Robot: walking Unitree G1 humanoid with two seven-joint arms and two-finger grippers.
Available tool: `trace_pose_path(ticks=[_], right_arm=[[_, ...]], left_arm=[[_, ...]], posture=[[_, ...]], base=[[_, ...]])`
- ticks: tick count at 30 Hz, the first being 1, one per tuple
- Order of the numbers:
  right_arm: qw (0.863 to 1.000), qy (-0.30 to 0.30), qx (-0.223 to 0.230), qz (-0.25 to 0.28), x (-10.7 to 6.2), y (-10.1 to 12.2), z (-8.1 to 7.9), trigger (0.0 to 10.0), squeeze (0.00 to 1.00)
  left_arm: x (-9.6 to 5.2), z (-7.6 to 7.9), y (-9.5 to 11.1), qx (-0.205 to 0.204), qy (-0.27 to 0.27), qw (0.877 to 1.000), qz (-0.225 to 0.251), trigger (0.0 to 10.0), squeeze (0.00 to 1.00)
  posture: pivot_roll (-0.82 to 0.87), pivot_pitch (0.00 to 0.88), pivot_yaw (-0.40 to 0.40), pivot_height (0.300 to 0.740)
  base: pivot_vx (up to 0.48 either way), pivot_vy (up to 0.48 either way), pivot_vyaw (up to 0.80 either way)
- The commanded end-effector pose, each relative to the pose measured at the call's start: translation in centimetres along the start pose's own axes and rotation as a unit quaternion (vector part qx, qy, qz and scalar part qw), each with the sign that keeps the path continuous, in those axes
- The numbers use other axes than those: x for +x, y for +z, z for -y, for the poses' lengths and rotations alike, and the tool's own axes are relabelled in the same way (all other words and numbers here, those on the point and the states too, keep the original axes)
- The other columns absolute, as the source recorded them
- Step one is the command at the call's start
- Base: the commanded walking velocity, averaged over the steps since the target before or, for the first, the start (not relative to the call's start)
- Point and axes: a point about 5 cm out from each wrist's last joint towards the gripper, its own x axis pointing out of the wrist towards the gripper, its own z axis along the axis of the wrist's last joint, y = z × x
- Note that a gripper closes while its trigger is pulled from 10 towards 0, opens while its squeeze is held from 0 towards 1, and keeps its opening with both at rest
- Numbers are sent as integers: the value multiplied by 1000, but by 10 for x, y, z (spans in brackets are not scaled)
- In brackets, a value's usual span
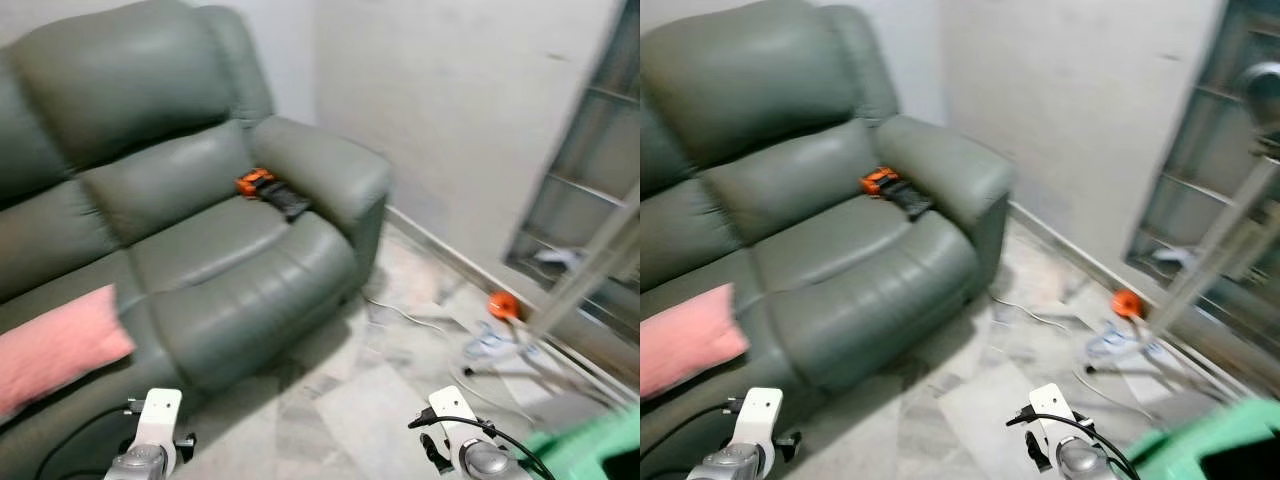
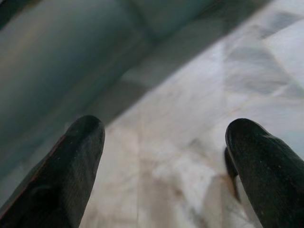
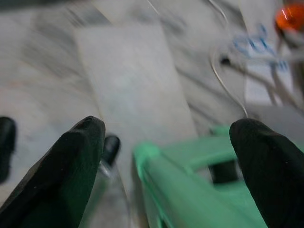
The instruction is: Move the pillow to the sofa
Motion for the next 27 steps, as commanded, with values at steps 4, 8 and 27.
trace_pose_path(ticks=[4, 8, 27], right_arm=[[1000, 3, 2, 7, 1, 4, -1, 10000, 0], [1000, 4, -1, 11, 1, 6, -4, 10000, 0], [1000, 11, -12, 18, 2, 12, -13, 10000, 0]], left_arm=[[0, -1, -4, 2, 2, 1000, -6, 10000, 0], [0, -2, -5, 8, 7, 1000, -6, 10000, 0], [-1, -4, -8, 15, 15, 1000, -11, 10000, 0]], posture=[[-125, 0, 83, 740], [-125, 0, 83, 740], [-120, 0, 78, 740]], base=[[0, 0, -745], [0, 0, -155], [0, 0, 0]])
